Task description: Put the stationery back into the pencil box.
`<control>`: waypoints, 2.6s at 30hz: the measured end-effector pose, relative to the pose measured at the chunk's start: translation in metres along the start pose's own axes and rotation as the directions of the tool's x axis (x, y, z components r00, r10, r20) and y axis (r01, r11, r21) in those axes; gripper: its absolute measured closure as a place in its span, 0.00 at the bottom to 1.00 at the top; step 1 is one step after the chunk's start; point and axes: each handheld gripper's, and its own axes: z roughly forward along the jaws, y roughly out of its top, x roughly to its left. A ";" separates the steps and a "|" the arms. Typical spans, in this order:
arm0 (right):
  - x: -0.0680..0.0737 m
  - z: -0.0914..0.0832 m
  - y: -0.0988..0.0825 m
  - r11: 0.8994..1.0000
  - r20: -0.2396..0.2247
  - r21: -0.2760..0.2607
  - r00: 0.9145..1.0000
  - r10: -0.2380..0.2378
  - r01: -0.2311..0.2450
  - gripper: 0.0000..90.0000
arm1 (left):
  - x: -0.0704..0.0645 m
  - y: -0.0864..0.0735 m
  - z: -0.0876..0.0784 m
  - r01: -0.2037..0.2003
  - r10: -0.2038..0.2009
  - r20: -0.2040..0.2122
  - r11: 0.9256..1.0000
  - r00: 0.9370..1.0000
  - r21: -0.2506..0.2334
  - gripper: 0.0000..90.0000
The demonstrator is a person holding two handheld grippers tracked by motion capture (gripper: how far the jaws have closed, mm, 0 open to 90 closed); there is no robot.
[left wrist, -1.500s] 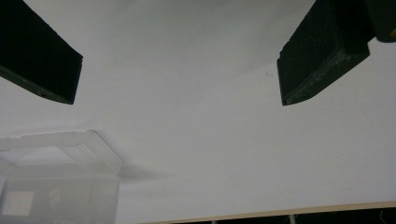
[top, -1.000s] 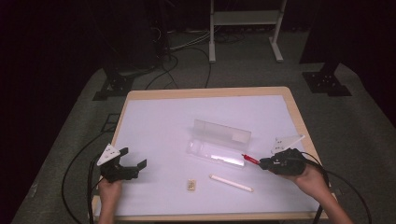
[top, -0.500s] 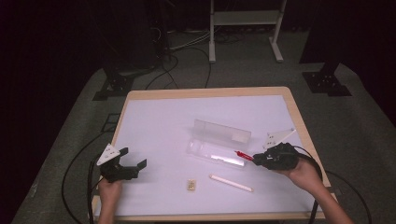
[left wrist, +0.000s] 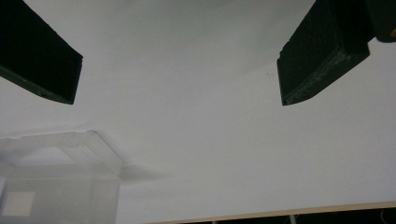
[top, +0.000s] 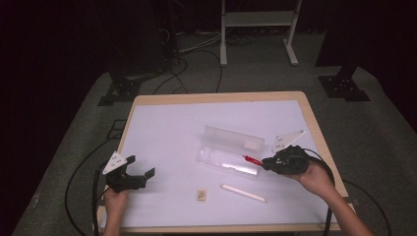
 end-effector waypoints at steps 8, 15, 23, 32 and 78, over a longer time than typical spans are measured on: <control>-0.003 0.004 0.011 1.000 0.000 0.001 1.000 -0.014 0.014 0.88 | 0.000 0.000 0.000 -0.001 0.001 -0.001 1.000 1.000 0.002 0.00; -0.004 0.007 0.021 0.999 -0.003 0.001 0.999 -0.037 0.037 0.88 | 0.000 0.000 0.000 -0.001 0.001 0.001 1.000 1.000 0.000 0.00; -0.005 0.014 0.029 0.999 -0.011 0.009 0.999 -0.045 0.045 0.88 | 0.000 0.000 0.000 0.002 -0.002 -0.002 1.000 1.000 -0.001 0.00; -0.007 0.029 0.042 0.998 -0.032 0.022 0.998 -0.061 0.061 0.88 | 0.000 0.000 0.000 0.001 -0.001 0.002 1.000 1.000 0.001 0.00; -0.025 0.085 0.075 0.991 -0.074 0.098 0.994 -0.082 0.089 0.88 | 0.000 0.000 0.000 -0.001 0.001 0.004 1.000 1.000 -0.002 0.00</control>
